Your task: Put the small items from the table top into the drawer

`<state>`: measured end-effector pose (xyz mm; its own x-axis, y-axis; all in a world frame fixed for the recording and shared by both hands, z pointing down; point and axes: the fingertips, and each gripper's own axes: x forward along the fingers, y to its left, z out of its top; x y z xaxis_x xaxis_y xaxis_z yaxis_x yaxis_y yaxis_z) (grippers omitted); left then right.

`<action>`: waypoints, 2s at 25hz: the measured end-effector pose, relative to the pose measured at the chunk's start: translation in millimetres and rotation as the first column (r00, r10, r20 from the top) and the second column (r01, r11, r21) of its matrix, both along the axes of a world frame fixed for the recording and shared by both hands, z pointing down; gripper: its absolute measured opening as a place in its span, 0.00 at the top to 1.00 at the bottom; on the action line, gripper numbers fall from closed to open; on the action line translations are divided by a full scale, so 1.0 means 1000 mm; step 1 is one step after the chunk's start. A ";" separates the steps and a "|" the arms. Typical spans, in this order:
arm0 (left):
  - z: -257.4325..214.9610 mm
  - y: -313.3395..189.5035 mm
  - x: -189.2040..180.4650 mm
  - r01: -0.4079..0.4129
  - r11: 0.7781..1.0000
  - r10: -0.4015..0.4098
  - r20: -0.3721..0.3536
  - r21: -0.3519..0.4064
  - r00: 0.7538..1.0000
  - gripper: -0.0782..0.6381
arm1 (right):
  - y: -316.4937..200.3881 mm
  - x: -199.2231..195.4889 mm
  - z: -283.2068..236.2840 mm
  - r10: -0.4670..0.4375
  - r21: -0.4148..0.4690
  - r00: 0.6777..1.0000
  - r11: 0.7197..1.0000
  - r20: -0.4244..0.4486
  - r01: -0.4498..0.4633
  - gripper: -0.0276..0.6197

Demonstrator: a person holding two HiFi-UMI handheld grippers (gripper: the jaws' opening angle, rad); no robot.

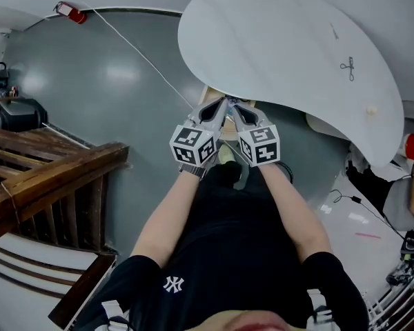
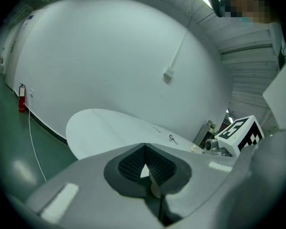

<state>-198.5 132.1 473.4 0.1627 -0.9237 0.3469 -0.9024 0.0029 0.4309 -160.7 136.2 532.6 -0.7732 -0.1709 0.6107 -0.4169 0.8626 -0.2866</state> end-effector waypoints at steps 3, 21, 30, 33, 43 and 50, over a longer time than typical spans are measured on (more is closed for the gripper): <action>-0.016 -0.007 0.007 -0.028 0.999 0.028 0.009 0.018 1.000 0.89 | -0.010 0.008 -0.021 0.030 0.021 0.999 0.999 0.024 -0.030 0.92; -0.098 -0.080 0.080 -0.201 0.975 0.193 0.088 0.093 0.977 0.89 | -0.090 0.078 -0.137 0.189 0.160 0.968 0.963 0.163 -0.215 0.92; -0.104 -0.132 0.126 -0.274 0.958 0.266 0.086 0.089 0.960 0.89 | -0.143 0.136 -0.144 0.301 0.155 0.938 0.932 0.170 -0.327 0.92; -0.100 -0.151 0.144 -0.303 0.950 0.297 0.081 0.080 0.951 0.89 | -0.164 0.154 -0.142 0.338 0.145 0.925 0.920 0.172 -0.363 0.92; -0.080 -0.221 0.201 -0.378 0.925 0.375 0.055 0.047 0.925 0.89 | -0.234 0.205 -0.120 0.403 0.137 0.904 0.897 0.140 -0.421 0.92; -0.065 -0.268 0.233 -0.415 0.910 0.413 0.054 0.022 0.909 0.89 | -0.289 0.247 -0.103 0.483 0.106 0.865 0.861 0.139 -0.498 0.92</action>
<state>34.4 -136.4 408.4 0.5171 -0.7877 0.3348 -0.8388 -0.3884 0.3816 85.9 -152.7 430.1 -0.6251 -0.6186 0.4761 -0.7704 0.5871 -0.2488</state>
